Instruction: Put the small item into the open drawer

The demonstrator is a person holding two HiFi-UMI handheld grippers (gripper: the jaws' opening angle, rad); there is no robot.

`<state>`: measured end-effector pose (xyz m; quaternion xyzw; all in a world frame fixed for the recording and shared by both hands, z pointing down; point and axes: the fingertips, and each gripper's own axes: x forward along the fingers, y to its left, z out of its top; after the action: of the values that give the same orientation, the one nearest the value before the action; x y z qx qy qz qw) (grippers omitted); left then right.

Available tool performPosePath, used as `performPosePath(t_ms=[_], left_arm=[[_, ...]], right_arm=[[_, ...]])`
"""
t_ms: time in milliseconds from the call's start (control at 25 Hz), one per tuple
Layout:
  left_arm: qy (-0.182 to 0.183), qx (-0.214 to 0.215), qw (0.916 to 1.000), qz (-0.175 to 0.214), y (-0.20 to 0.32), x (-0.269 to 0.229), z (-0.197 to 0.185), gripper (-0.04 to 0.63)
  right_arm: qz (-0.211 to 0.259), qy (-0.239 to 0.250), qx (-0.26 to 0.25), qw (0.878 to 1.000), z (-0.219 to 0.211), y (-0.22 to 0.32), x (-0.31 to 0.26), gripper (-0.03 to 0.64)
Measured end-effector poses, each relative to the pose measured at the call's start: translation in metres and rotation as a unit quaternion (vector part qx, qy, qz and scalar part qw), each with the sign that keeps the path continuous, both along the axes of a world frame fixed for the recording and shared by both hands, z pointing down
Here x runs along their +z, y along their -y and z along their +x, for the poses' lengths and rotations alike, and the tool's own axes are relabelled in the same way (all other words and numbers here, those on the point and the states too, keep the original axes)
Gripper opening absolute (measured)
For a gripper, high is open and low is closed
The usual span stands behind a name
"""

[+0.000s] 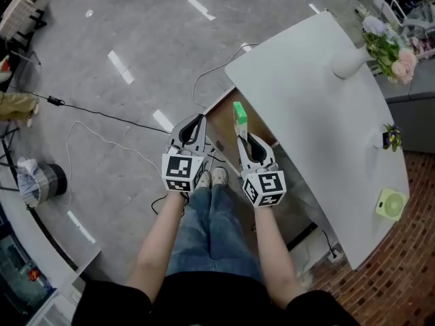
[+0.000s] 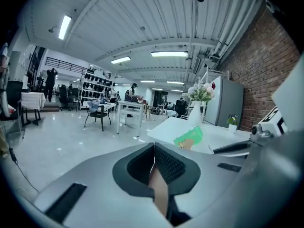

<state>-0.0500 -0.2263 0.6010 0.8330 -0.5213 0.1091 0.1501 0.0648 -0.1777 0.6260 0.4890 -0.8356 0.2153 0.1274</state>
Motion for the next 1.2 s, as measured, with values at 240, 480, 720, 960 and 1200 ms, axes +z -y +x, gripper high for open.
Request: performPosePath(t_ms=[240, 480, 720, 960, 1200], left_arm=[[-0.005, 0.008, 0.9996, -0.028, 0.006, 0.067, 0.016, 0.023], [-0.015, 0.012, 0.9988, -0.045, 0.017, 0.126, 0.029, 0.023], [-0.028, -0.004, 0.9981, -0.055, 0.035, 0.166, 0.033, 0.023], [-0.025, 0.001, 0.9972, -0.070, 0.029, 0.188, 0.038, 0.023], [-0.026, 0.002, 0.9966, -0.078, 0.023, 0.196, 0.043, 0.023]], right_arm=[[-0.046, -0.026, -0.003, 0.999, 0.002, 0.006, 0.081, 0.092], [-0.093, -0.058, 0.016, 0.994, 0.014, 0.025, 0.156, 0.092], [-0.150, -0.105, 0.005, 0.983, 0.019, 0.033, 0.212, 0.092], [-0.218, -0.139, -0.014, 0.966, 0.021, 0.019, 0.263, 0.092], [-0.231, -0.142, -0.017, 0.962, 0.026, 0.017, 0.281, 0.097]])
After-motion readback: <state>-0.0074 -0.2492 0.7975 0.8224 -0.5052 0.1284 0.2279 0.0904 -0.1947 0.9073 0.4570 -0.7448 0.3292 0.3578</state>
